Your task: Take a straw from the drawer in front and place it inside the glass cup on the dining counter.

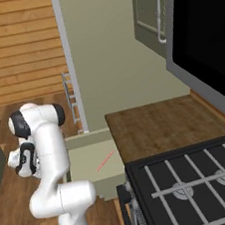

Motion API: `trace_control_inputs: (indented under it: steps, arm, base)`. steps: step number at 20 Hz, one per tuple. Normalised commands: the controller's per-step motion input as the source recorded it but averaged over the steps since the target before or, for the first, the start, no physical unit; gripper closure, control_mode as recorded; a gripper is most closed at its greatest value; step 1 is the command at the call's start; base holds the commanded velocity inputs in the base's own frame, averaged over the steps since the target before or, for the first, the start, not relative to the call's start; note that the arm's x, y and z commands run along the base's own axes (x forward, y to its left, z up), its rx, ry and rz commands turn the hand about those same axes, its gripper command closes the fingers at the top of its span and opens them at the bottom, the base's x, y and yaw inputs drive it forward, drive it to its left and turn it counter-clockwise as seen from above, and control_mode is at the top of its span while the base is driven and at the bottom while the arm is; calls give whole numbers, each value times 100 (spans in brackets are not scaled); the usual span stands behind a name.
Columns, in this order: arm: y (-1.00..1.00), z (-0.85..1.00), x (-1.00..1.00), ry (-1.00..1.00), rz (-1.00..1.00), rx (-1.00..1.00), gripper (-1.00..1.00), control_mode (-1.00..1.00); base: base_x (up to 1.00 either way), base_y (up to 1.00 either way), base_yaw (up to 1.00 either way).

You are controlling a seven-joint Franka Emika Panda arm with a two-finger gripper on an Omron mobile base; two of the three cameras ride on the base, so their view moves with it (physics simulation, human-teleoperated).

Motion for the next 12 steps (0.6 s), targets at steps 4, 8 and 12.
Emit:
trace_control_inputs:
  steps: [4,8,12]
  arm:
    - [0,71,-26,19,0,66,-100,-100]
    - [-10,90,-26,16,0,69,-100,-100]
    - [-43,99,-7,1,0,44,-100,-100]
  base:
    - [0,0,0]
    - [0,0,0]
    - [0,0,0]
